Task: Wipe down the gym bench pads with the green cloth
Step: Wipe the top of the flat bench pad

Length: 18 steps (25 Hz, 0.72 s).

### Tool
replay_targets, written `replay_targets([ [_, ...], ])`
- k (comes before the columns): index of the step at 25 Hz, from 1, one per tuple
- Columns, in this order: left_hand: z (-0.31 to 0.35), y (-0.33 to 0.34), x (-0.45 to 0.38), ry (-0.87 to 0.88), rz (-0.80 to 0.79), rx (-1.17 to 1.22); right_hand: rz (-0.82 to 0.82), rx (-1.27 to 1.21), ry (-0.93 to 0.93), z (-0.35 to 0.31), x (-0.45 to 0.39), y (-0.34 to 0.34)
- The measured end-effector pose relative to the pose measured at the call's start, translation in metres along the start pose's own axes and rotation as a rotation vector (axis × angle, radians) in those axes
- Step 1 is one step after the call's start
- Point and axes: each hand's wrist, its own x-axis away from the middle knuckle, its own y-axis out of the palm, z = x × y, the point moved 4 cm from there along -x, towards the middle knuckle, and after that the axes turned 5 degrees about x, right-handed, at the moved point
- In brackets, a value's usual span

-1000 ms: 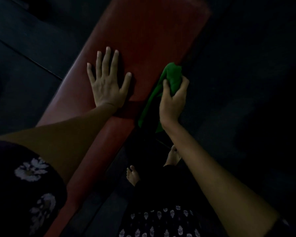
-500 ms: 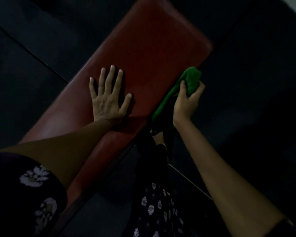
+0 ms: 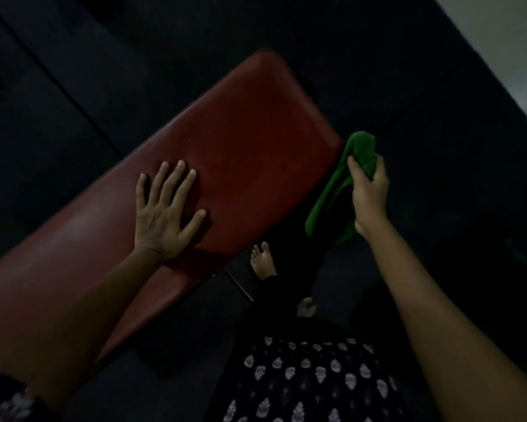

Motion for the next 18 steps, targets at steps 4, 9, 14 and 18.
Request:
replay_targets([
  [4,0.004,-0.008,-0.005,-0.036,-0.04,0.015,-0.449,0.343,0.0,-0.038,-0.049,-0.016],
  [9,0.073,-0.017,-0.056,-0.452,0.106,0.15,-0.638,0.405,-0.026,-0.058,-0.082,0.006],
  [14,0.136,0.01,-0.158,-0.936,0.245,0.301,-0.793,0.388,-0.132,-0.063,-0.101,0.021],
  [18,0.143,0.023,-0.164,-1.004,0.291,0.158,-0.829,0.359,-0.208,-0.048,-0.092,-0.001],
])
